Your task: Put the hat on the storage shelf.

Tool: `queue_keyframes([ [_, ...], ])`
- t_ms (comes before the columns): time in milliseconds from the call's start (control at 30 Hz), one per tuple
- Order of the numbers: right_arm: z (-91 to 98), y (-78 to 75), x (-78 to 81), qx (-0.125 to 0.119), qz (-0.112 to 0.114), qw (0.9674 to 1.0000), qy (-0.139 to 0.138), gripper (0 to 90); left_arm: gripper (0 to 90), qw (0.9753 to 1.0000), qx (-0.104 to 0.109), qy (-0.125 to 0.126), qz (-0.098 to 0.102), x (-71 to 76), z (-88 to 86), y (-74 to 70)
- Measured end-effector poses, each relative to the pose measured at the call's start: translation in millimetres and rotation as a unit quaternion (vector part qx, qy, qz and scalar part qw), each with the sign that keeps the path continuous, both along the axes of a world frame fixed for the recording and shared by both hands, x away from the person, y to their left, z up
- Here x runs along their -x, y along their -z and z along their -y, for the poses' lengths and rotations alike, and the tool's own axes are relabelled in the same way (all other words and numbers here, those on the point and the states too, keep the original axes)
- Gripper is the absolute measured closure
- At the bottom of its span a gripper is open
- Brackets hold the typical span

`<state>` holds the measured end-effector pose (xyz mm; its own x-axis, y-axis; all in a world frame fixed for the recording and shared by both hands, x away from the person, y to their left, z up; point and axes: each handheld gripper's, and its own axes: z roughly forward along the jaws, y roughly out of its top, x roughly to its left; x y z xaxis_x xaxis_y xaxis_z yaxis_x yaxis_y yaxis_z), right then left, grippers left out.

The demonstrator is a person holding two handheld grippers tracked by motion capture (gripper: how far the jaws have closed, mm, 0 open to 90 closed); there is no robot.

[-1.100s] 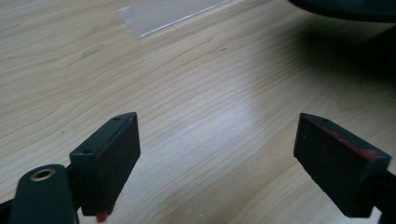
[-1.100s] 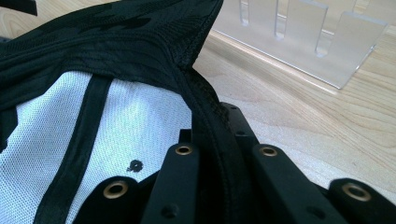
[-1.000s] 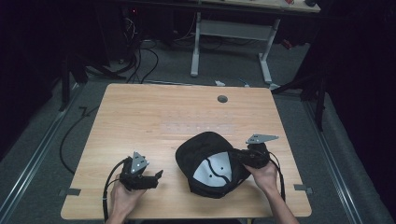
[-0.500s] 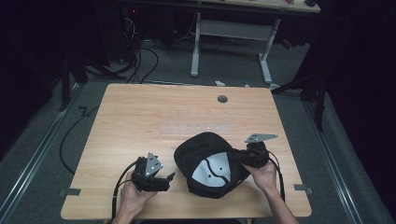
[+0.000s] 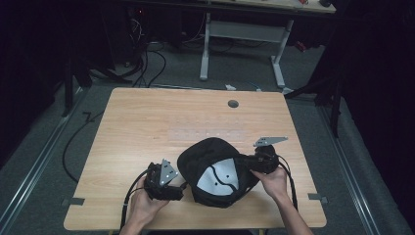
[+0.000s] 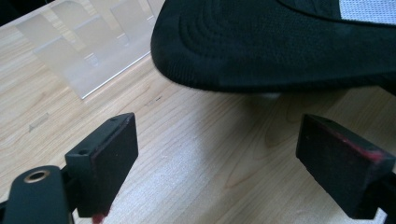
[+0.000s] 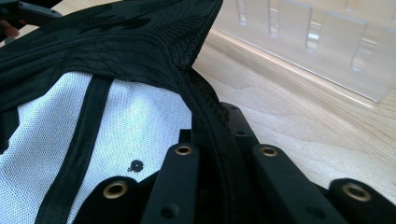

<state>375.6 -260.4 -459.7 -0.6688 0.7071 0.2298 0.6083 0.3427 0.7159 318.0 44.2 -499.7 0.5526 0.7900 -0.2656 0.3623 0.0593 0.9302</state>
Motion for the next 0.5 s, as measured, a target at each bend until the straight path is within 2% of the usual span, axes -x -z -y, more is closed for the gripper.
queue_keyframes([
  [100,-5.6,-1.1,-1.4,0.017,0.000,0.9998,-0.006,85.3,12.4,0.9999,0.010,0.007,0.005,1.5,1.2,-2.6],
  [200,-10.3,-0.1,-1.8,0.031,-0.005,0.9995,-0.008,85.4,12.2,0.9998,0.011,0.011,0.007,2.3,1.7,-3.4],
  [500,-13.4,1.1,-3.5,0.040,-0.019,0.9990,-0.011,85.4,14.3,0.9995,-0.005,0.022,0.022,6.2,3.4,-5.3],
])
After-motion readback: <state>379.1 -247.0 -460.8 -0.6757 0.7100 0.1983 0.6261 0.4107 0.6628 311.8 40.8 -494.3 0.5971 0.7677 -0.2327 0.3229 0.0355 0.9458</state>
